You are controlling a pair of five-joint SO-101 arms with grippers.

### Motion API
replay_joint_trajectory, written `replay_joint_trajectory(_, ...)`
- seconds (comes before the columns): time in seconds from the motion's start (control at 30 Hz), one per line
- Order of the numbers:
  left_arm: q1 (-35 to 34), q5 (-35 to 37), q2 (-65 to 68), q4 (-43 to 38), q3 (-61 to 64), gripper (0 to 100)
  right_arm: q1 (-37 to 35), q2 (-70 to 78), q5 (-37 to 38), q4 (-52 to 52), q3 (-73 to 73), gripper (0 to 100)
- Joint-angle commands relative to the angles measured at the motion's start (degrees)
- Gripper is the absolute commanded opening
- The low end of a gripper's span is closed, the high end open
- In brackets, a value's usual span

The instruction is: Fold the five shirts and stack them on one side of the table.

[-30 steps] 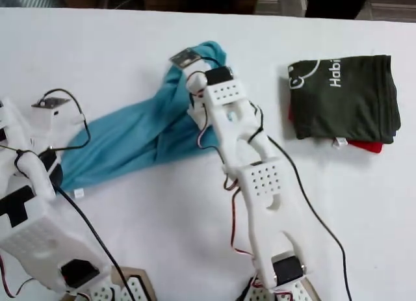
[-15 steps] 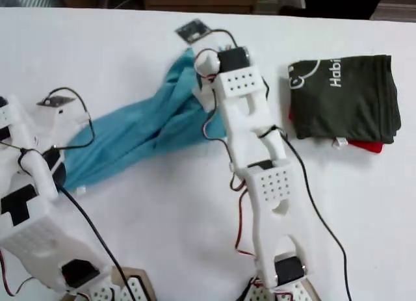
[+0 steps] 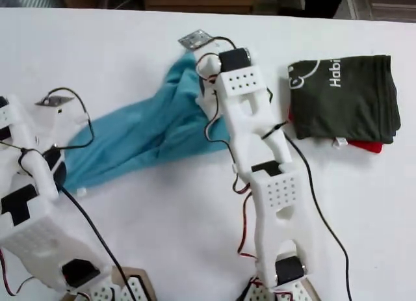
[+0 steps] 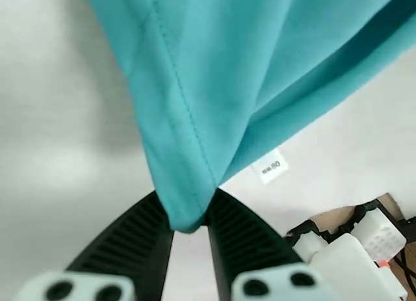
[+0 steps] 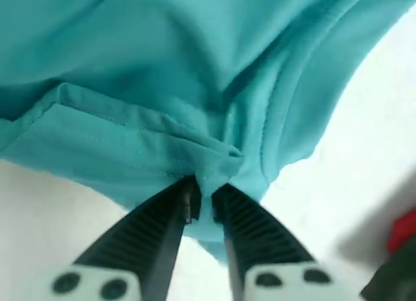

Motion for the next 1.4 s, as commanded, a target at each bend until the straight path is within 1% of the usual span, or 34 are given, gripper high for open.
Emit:
replay_joint_trajectory(0.0,0.4,0.3,-3.8,-0.2,-0.7,3,-1.0,-2.2,-0.1,0.9,-0.5,15.7)
replay_joint_trajectory(0.23,0.4,0.2,-3.8,-0.2,-0.7,3,-1.9,3.0,-0.2,-4.6,-0.6,14.3)
replay_joint_trajectory(0.37,0.4,0.1,-3.8,-0.3,-0.7,3,-1.8,5.8,-0.3,-5.2,-0.6,14.4)
replay_joint_trajectory(0.63,0.4,0.1,-3.7,-0.3,-0.7,3,-1.4,8.9,0.0,-10.0,-0.6,14.4)
replay_joint_trajectory(0.9,0.4,0.1,-3.7,-0.1,-0.7,3,-1.2,10.1,0.0,-10.3,-0.6,14.4)
replay_joint_trajectory(1.2,0.3,0.1,-3.7,0.1,-0.7,3,1.5,10.3,0.0,-12.2,-0.6,14.5)
replay_joint_trajectory(1.37,0.3,0.3,-3.7,0.1,-0.7,3,1.1,10.3,0.1,-12.8,-0.6,14.5)
